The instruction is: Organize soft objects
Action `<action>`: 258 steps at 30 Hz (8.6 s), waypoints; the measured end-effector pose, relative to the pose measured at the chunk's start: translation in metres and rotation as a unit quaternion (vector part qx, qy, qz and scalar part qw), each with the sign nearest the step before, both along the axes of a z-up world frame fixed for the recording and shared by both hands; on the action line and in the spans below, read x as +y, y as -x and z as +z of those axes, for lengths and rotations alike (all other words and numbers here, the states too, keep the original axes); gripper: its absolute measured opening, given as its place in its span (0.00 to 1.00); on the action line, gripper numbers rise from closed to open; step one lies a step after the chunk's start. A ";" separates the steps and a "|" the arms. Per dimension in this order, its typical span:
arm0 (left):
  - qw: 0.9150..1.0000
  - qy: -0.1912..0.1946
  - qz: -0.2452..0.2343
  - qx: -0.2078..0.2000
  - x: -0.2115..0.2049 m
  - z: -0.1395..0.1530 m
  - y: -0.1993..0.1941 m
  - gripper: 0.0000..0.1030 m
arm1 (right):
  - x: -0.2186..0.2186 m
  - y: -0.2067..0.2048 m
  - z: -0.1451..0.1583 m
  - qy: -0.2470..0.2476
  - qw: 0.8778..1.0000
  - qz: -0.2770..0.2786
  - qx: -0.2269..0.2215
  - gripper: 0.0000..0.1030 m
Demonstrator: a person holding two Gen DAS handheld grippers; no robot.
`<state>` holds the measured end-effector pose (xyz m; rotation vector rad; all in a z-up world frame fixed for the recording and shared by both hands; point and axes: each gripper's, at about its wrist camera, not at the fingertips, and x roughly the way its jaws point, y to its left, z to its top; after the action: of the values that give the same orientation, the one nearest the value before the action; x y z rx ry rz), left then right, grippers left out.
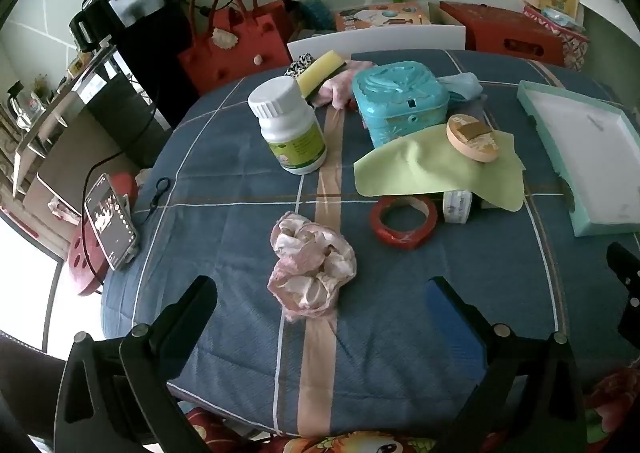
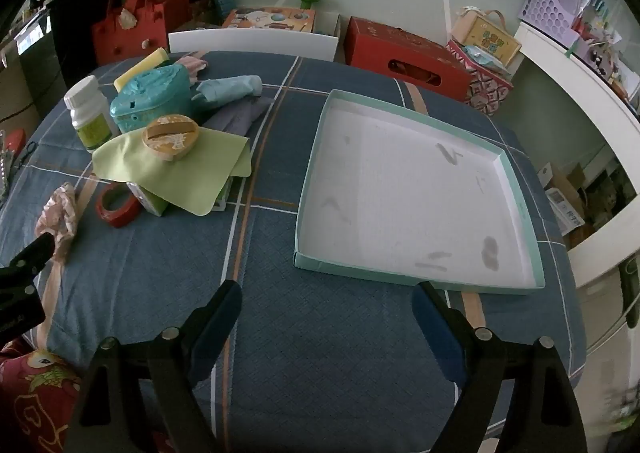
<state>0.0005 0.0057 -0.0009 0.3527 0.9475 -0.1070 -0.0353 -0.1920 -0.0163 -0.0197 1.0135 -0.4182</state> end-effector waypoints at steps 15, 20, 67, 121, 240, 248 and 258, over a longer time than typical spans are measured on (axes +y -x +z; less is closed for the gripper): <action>1.000 -0.004 0.003 0.002 0.000 -0.002 0.000 1.00 | 0.000 0.000 0.000 0.000 1.000 0.000 0.000 0.86; 1.000 -0.004 0.003 0.002 0.001 -0.002 0.000 1.00 | 0.000 0.001 0.000 0.000 1.000 0.000 0.000 0.86; 0.990 0.095 0.057 0.089 0.061 -0.018 -0.040 1.00 | 0.015 -0.023 0.026 -0.080 0.989 0.087 -0.083 0.86; 0.984 0.110 0.065 0.120 0.030 -0.008 -0.127 0.23 | 0.021 -0.126 0.005 -0.193 0.971 0.104 -0.094 0.53; 0.967 0.189 0.119 0.122 0.010 -0.026 -0.161 1.00 | 0.003 -0.112 -0.040 -0.284 0.958 0.022 0.001 0.85; 0.965 0.193 0.126 0.123 0.015 -0.027 -0.164 1.00 | 0.010 -0.110 -0.042 -0.283 0.959 0.028 0.006 0.85; 0.974 0.155 0.124 0.112 0.012 -0.027 -0.164 1.00 | 0.005 -0.104 -0.044 -0.299 0.954 0.030 0.013 0.85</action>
<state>0.1640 0.0179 -0.0282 -0.0705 1.1704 -0.0655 0.0690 -0.1866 -0.0602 0.4877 1.1300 -0.0416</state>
